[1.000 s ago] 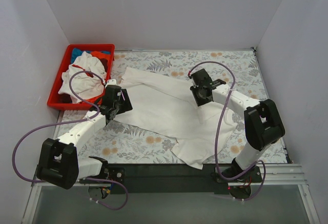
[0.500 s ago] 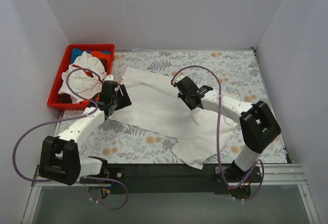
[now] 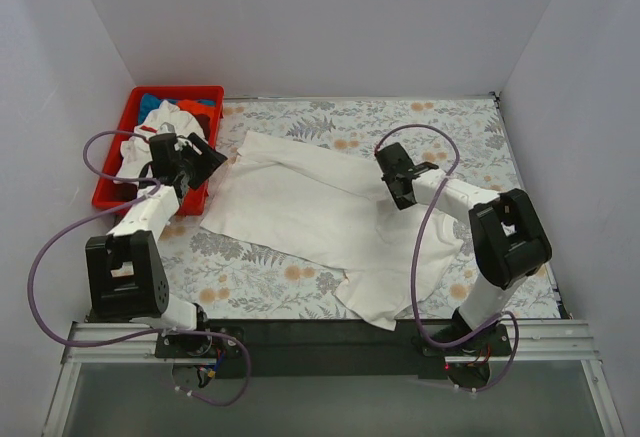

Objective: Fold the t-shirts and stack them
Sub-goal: Fold the tshirt

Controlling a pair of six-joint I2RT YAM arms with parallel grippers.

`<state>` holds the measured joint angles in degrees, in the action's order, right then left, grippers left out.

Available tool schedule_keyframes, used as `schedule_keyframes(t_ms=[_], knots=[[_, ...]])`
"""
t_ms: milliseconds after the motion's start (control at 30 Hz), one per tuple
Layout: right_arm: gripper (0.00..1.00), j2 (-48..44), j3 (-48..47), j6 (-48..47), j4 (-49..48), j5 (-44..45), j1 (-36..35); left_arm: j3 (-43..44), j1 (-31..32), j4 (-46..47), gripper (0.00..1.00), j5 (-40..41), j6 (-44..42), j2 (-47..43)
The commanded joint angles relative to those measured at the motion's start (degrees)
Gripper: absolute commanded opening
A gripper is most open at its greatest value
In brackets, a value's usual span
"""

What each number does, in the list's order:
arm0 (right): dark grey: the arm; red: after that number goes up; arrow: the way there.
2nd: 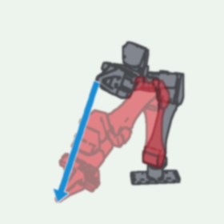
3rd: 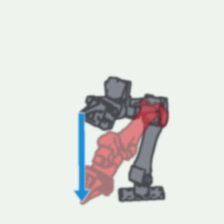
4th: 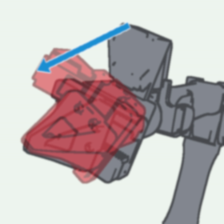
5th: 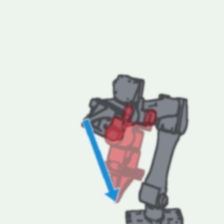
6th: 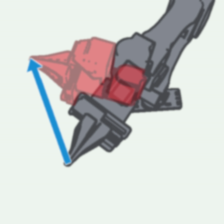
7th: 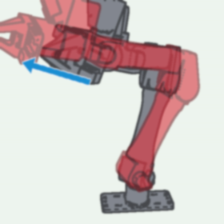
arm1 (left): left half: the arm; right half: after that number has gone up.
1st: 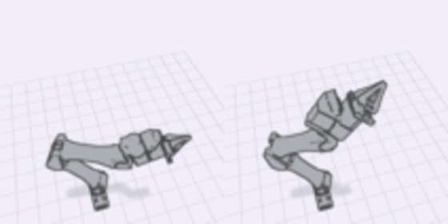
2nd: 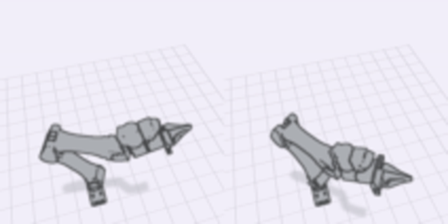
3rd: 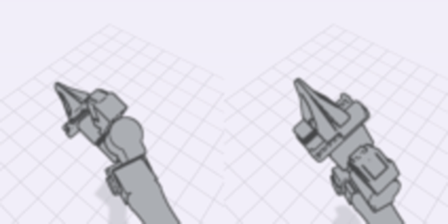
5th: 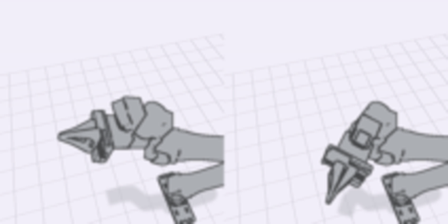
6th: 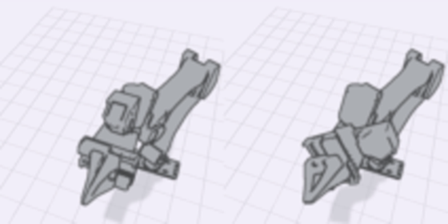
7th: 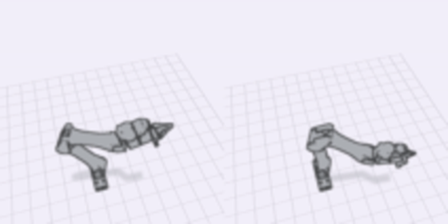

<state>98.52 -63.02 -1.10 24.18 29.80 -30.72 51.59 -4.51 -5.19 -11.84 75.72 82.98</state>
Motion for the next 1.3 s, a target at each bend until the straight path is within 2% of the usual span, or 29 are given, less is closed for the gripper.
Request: schedule_keyframes(t_ms=[0, 167, 200, 300, 467, 700, 900, 1267], knots=[[0.35, -4.1, 1.1, 4.3, 0.8, 0.0, 3.0, 3.9, -1.6, 3.0, 0.63, -5.8, 1.4, 1.1], [0.38, -7.8, -0.1, 3.3, 1.5, -8.2, 1.7, 3.3, -2.1, 2.4, 0.63, -7.1, 0.9, 0.7], [0.45, -8.2, -0.5, 3.4, 1.5, -8.5, 0.2, 3.1, -2.1, 2.4, 0.63, -7.1, 0.8, 0.6], [0.54, -7.8, -2.5, 3.9, 1.4, -9.9, -2.2, 2.1, -2.2, 2.4, 0.63, -7.3, 0.3, -0.3], [0.62, -2.9, -6.2, 6.5, 1.4, -10.2, -4.9, 0.7, -2.1, 1.7, 0.63, -7.1, -0.8, -2.1], [0.62, 3.3, -7.7, 7.4, 1.7, -4.0, -5.2, -0.5, 2.2, 0.1, 0.63, -3.0, -2.3, -4.1], [0.60, 1.4, -4.2, 7.7, 1.8, -0.7, -1.6, 0.2, 6.8, -1.6, 0.63, -1.3, -3.2, -3.6], [0.59, -4.3, 5.0, 8.3, -6.2, -18.5, 8.7, 1.0, 8.5, -3.0, 0.62, -0.6, -4.0, -1.9]])
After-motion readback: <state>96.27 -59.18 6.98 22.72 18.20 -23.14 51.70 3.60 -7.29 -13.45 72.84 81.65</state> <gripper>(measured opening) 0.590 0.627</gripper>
